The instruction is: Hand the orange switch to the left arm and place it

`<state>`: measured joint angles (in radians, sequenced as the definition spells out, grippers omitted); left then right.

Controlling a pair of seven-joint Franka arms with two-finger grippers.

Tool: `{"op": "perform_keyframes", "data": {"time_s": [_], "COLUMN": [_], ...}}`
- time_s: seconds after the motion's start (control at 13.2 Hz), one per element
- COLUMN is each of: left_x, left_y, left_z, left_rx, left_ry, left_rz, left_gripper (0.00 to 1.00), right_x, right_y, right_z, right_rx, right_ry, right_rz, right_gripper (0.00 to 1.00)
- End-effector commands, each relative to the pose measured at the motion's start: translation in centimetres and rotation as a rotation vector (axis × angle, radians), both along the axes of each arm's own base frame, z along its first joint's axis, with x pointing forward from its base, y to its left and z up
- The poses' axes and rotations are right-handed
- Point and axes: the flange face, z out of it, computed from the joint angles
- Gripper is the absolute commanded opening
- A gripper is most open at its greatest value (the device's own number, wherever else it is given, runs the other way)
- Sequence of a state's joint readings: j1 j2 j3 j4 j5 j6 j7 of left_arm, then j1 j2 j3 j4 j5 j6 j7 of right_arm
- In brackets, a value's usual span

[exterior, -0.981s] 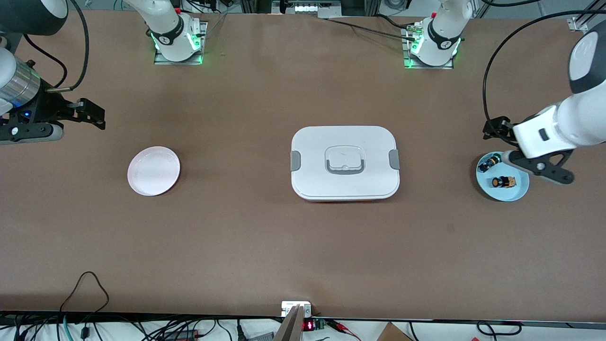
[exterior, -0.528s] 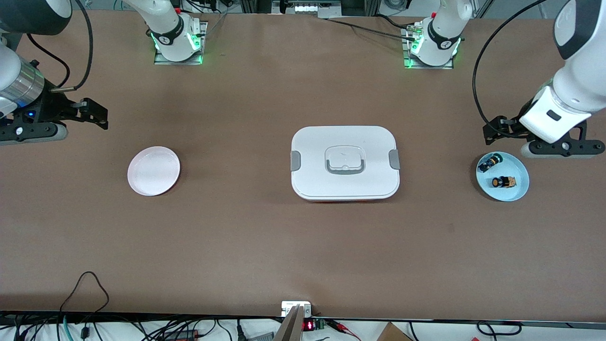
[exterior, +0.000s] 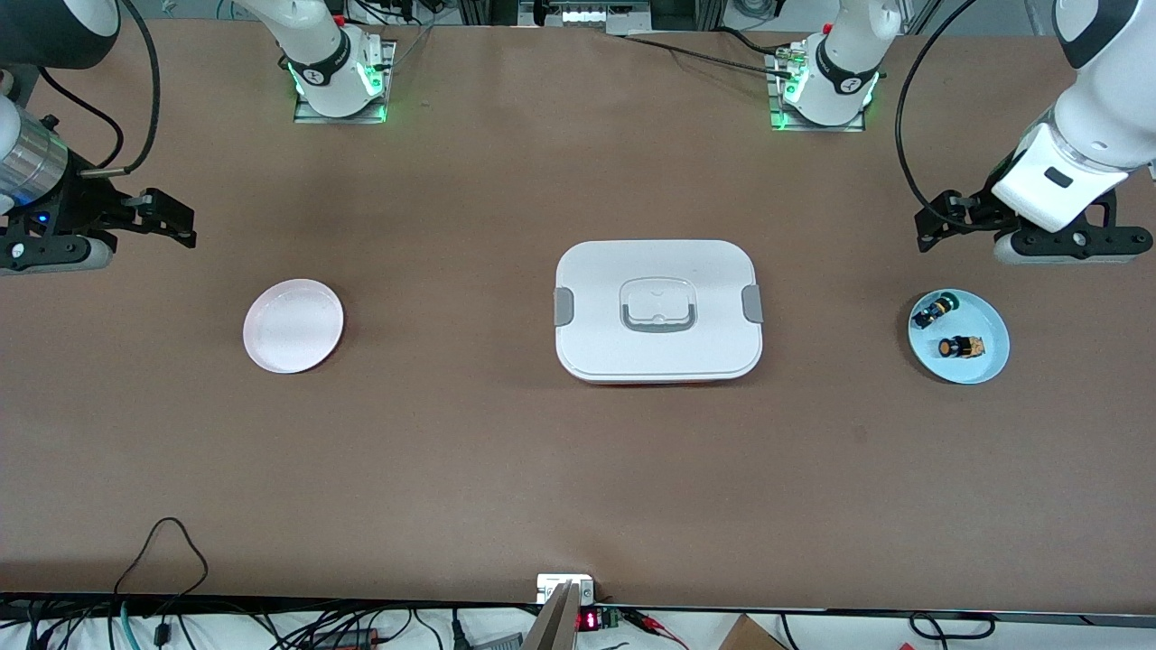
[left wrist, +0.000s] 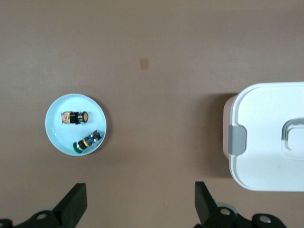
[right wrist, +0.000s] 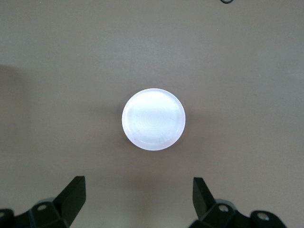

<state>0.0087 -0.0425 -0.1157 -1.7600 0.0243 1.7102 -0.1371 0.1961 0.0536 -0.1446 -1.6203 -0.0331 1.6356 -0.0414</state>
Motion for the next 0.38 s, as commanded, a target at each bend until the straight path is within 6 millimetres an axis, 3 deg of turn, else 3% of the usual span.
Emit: {"op": "perform_keyframes", "data": {"time_s": [0.0, 0.3], "left_x": [-0.65, -0.54], "left_y": [-0.45, -0.30], "left_z": [1.53, 1.52], "left_rx": [-0.014, -0.015], "left_ry": [0.016, 0.016], "left_rz": [-0.016, -0.013], "left_gripper": [1.00, 1.00], "right_x": [-0.30, -0.30], "right_y": [0.19, 0.28], "right_z": [0.82, 0.82], "right_rx": [0.021, 0.021], "right_ry": [-0.002, -0.002], "right_rz": [0.011, 0.012], "right_gripper": [1.00, 1.00]}}
